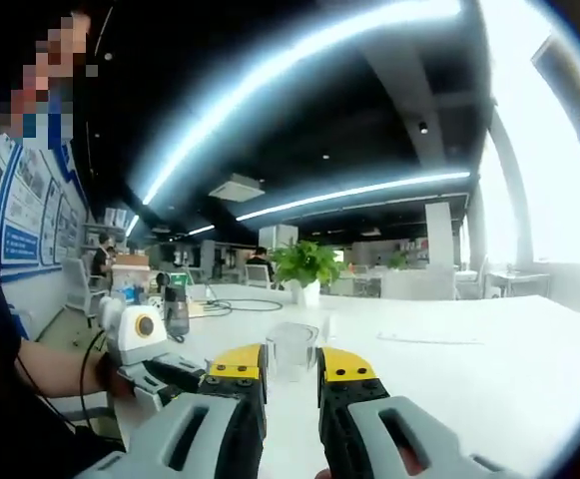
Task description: Clamp pump bottle remove cover press pump head put on cover
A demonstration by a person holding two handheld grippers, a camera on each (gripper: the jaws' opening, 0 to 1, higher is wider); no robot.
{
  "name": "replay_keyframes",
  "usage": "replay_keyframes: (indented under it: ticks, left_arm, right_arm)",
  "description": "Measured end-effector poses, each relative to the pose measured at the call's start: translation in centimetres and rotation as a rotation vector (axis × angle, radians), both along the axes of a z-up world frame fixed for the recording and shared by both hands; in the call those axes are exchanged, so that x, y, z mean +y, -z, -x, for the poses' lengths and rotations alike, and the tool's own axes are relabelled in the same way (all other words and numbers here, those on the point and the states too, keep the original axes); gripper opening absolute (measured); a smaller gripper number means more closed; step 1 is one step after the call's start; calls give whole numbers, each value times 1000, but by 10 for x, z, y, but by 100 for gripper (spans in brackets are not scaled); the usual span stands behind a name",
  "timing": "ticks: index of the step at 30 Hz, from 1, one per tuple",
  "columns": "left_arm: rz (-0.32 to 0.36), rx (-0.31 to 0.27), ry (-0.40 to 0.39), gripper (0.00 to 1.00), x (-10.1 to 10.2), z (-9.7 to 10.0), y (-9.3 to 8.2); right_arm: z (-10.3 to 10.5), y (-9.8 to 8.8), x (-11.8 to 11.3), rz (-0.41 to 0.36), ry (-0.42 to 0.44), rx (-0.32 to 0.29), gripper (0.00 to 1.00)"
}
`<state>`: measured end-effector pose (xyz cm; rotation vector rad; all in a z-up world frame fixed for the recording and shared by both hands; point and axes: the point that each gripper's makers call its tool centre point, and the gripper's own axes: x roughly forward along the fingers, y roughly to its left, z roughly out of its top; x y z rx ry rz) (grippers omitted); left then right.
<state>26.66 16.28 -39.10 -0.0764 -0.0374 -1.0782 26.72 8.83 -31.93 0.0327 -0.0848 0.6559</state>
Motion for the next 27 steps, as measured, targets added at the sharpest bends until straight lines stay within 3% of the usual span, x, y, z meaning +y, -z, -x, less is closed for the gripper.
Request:
replay_keyframes:
  ticks: [15, 27]
  left_arm:
    - [-1, 0, 0, 13, -2, 1, 0]
    - [-2, -3, -1, 13, -3, 2, -1]
  right_arm:
    - [-13, 47, -51, 28, 118, 88, 15]
    - [-21, 93, -68, 93, 149, 167, 15]
